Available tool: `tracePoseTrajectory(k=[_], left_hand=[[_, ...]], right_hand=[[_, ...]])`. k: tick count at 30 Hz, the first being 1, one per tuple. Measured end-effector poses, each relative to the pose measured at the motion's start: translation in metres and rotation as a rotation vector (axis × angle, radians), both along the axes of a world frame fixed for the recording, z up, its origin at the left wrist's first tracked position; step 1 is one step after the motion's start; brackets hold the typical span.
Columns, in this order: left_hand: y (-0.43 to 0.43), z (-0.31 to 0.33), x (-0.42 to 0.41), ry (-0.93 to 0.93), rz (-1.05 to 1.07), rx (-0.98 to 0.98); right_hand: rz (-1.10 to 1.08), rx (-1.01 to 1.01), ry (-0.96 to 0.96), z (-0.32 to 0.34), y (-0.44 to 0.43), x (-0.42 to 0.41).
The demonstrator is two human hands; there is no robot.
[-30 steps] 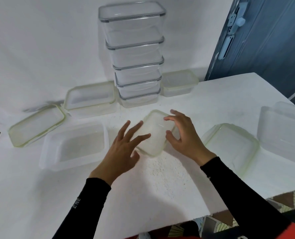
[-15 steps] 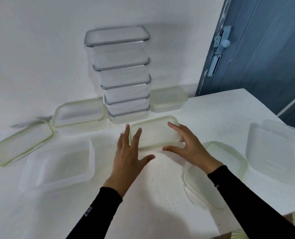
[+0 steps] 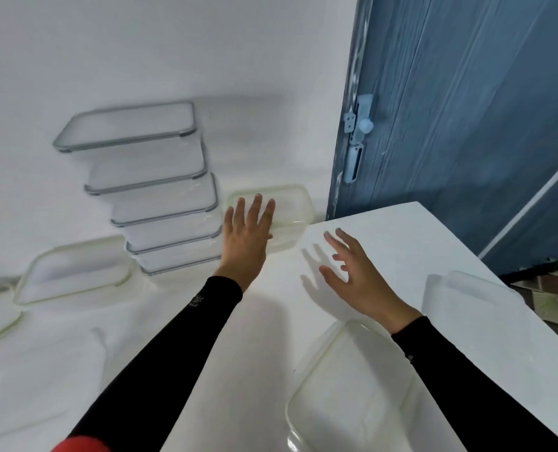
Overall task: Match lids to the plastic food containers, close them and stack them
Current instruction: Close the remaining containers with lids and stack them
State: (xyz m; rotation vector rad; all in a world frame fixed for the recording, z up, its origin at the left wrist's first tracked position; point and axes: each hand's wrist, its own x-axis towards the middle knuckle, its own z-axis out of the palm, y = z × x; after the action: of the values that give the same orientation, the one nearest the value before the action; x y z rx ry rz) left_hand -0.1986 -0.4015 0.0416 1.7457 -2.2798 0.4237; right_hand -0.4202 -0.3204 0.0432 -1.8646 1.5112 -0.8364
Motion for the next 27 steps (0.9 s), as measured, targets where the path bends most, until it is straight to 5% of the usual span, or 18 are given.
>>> tracePoseTrajectory(k=[7,11,14,21,27], left_hand=[[-0.028,-0.010,0.002,0.093,0.007,-0.096],[0.006,-0.009,-0.024,0.183,0.007,-0.106],[0.074,-0.030,-0.063,0.374,-0.131,0.108],[0.201,-0.053,-0.104,0.166,-0.194,0.714],[0.217,-0.053,-0.074,0.156,-0.110,0.792]], right_hand=[[-0.200,-0.094,0.566,-0.022,0.035,-0.044],[-0.478,0.036,0.708,-0.041,0.063,-0.064],[-0.608,0.173,0.726,-0.050,0.083,-0.069],[-0.668,0.178,0.624,-0.045,0.109,-0.062],[-0.561,0.089,0.669,-0.041,0.135,-0.031]])
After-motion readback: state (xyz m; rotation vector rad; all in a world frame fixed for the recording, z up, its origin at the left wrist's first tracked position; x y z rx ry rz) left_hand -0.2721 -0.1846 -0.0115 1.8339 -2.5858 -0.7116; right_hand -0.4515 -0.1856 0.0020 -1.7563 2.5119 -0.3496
